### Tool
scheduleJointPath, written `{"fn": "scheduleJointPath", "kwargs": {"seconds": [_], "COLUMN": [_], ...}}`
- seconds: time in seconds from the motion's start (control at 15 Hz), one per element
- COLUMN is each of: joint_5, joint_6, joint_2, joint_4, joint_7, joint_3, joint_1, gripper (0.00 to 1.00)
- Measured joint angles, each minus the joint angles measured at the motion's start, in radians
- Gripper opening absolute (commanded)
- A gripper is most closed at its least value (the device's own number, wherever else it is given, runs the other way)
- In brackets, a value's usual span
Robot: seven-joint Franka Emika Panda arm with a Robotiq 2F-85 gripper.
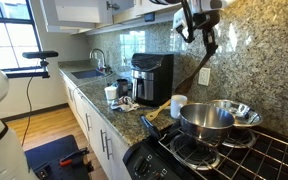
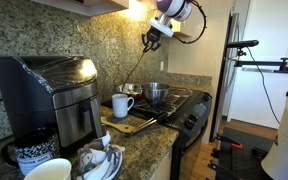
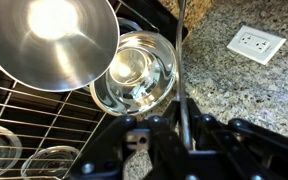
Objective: Use the wooden spatula from the white mug to stir the contents in the silver bowl at the front of the stove then place it back in the mug
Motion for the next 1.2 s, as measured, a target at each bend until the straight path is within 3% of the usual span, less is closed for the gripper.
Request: {"fn": "scheduleJointPath", "kwargs": {"seconds": [0.6, 1.2], "joint_5": [0.018, -0.041], "joint_6": [-0.012, 0.002], "joint_2": [0.008, 0.013], "joint_4": [-0.017, -0.022], "joint_7": [-0.028, -0.027], "joint_3": [0.017, 0.042], "joint_1": [0.012, 0.043], "gripper": [0.06, 0.06]}}
